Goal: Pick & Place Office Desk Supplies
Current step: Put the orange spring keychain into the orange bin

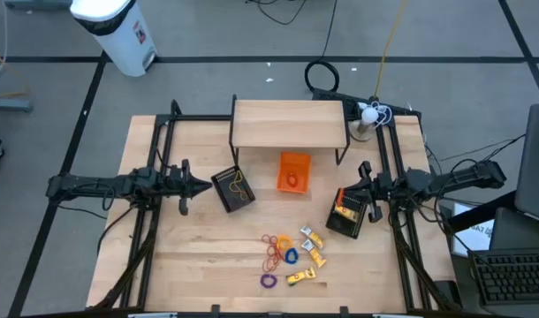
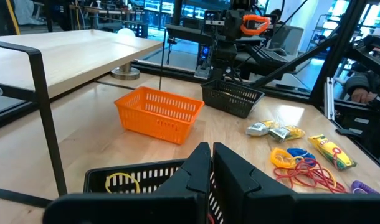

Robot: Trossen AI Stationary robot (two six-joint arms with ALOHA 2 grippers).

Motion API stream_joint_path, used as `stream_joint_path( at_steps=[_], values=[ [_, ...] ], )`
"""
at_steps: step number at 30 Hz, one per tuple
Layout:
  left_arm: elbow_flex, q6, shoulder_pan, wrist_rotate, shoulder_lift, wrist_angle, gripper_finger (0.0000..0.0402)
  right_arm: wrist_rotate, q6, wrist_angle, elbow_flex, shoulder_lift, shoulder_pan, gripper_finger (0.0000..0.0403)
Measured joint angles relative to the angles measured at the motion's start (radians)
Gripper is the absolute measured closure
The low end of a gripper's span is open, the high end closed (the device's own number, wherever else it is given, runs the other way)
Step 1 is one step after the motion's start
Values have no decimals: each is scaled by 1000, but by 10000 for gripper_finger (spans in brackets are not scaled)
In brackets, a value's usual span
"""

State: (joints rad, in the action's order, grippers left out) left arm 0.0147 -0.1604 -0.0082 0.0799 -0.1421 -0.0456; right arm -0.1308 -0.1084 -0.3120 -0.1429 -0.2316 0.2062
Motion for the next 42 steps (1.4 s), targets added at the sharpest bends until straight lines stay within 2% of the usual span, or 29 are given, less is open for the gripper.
stream_joint_path(
  at_steps=[5, 10, 15, 23, 29, 32, 36, 42],
  values=[
    [0, 11, 0, 0, 0, 0, 382, -51, -9, -11, 0, -9, 0, 401],
    [0, 27, 0, 20, 0, -1, 382, -108, -8, -9, -64, -127, -4, 401],
    [0, 27, 0, 29, 0, -2, 382, -112, 17, 8, -211, -364, -30, 401],
    [1, 23, 0, 25, 0, 2, 382, -143, 24, 130, -479, -842, -153, 401],
    [3, 19, 0, 24, 0, 19, 382, -272, 79, 130, -579, -1066, -231, 401],
    [3, 21, 0, 24, 0, 21, 382, -248, 76, 131, -599, -1127, -275, 401],
    [3, 24, 0, 25, 0, 21, 382, -159, 75, 132, -613, -1197, -320, 401],
    [3, 19, 0, 18, 0, 23, 382, -155, 99, 132, -619, -1263, -343, 386]
  ],
)
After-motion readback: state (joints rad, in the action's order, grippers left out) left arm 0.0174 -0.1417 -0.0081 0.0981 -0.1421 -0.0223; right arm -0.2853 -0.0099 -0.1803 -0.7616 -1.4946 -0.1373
